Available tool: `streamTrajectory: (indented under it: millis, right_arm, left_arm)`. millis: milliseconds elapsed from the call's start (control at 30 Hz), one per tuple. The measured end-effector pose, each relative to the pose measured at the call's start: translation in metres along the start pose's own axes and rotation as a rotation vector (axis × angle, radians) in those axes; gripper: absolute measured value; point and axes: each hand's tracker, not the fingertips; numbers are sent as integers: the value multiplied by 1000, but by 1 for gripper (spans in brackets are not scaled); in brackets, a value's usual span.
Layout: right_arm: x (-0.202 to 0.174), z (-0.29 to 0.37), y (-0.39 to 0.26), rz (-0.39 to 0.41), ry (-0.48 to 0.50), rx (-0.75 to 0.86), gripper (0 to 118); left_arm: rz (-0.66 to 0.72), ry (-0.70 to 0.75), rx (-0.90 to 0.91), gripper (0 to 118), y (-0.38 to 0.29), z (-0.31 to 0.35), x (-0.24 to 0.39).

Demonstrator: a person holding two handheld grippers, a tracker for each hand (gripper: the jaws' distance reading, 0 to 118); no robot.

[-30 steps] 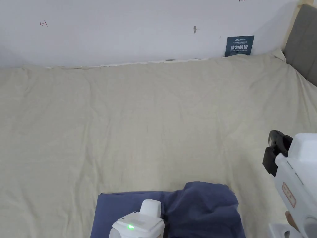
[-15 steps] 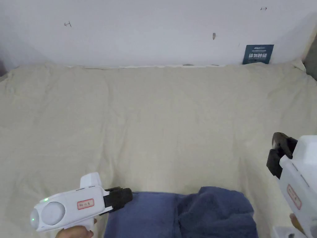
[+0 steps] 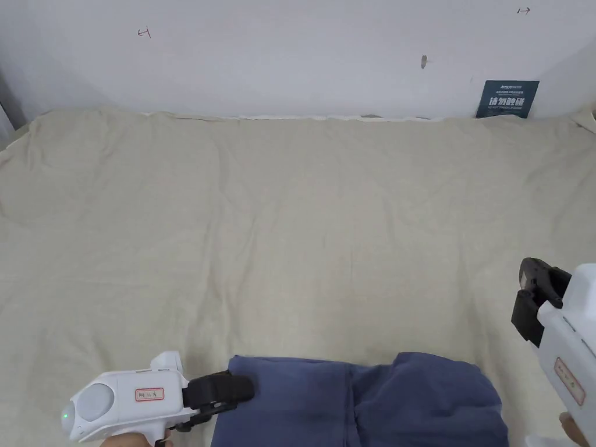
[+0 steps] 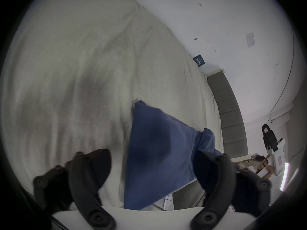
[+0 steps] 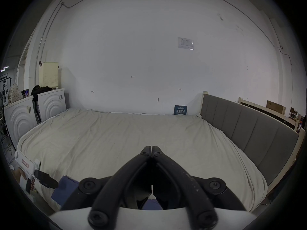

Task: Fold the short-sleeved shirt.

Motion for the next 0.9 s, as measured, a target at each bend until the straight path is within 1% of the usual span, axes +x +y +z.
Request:
streamTrajectory:
  millis: [33,100,133,167,200,233,300,333,400,533,567,600,667,733,900]
  right_arm:
    - [1,0,0,-1,1,0,1]
    - [2,0,-1,2,-1,-2,1]
    - [3,0,-1,5,-5,-5,1]
    - [3,-1,-1,5,-7,-7,1]
    - [4,-2,-1,3,-10,-9,1]
    - [5,-2,-1,-2,-11,-10,1]
    - [3,0,1,-10,-12,-11,1]
    - [3,0,2,-11,-10,-9,1]
    - [3,1,2,-8,-9,-3,1]
    - [3,1,6,-11,0,9,1]
    - [3,1,7,-11,1,14,1]
    - [2,2,9,-13,4,19,1]
    - [2,3,11,-18,12,31,1]
    - [1,5,13,-20,19,40,1]
    - [2,8,15,-16,33,55,1]
  left_arm:
    - [-5,0,-4,90,-2,-4,-1]
    - [-44,9,13,86,-7,-9,8]
    - [-62,8,18,81,-7,-10,12]
    - [-52,-13,-4,66,-8,-12,16]
    - [-79,7,-18,50,-7,-15,18]
    - [-121,40,-32,37,-8,-18,22]
    - [-200,115,-33,19,-12,-22,27]
    - [-210,110,-28,13,-9,-23,29]
    - [-182,74,-23,12,-10,-19,34]
    - [-252,122,42,10,-17,7,66]
    - [-258,121,61,9,-16,13,71]
    - [-251,131,75,8,-6,17,62]
    - [-243,173,117,8,2,33,62]
    - [-199,216,153,8,11,57,60]
    - [-186,352,217,8,22,102,55]
